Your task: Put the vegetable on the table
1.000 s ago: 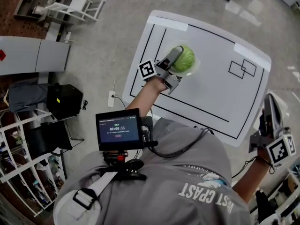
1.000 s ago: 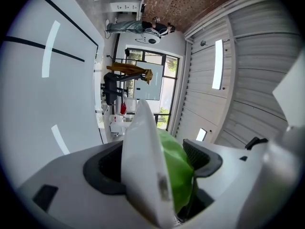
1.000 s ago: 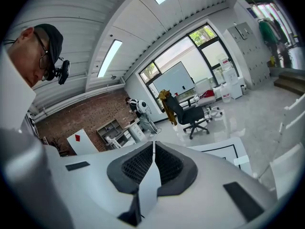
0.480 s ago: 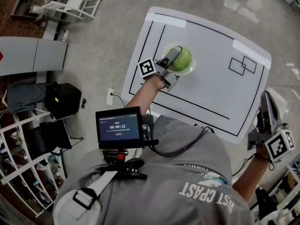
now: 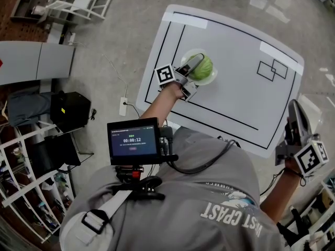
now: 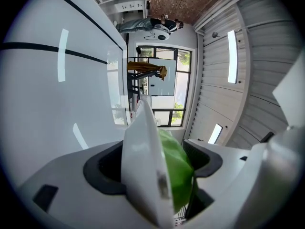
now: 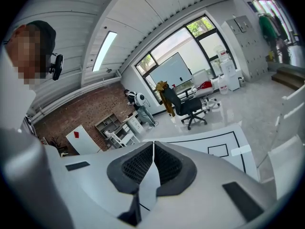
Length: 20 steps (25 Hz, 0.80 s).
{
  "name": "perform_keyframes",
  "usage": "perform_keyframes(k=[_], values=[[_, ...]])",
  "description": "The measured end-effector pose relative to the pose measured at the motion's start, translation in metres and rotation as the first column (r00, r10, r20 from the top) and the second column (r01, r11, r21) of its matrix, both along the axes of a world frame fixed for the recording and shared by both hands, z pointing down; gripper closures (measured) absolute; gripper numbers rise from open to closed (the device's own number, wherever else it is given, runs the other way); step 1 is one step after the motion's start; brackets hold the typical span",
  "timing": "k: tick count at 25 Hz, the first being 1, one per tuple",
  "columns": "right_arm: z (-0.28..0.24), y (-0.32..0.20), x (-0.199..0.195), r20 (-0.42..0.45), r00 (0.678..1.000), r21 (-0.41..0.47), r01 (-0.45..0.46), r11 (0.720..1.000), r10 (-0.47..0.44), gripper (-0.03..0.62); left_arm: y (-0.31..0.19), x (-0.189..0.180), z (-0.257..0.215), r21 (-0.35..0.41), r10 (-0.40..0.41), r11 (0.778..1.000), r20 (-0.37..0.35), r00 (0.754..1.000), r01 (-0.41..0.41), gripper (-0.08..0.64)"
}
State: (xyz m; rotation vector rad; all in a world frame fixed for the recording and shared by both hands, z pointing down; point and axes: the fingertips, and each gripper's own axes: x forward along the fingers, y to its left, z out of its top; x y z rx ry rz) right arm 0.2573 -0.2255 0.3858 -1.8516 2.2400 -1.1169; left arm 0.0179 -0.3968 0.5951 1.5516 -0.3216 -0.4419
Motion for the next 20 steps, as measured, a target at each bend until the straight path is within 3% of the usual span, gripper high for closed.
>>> perform_keyframes(k=[20], values=[[0.029, 0.011, -0.038, 0.025, 0.999, -0.076, 0.024, 0.997, -0.022, 0.584, 0.021, -0.038, 0.039, -0.036, 0.022, 0.999, 0.099, 0.995, -0.019, 0.184]])
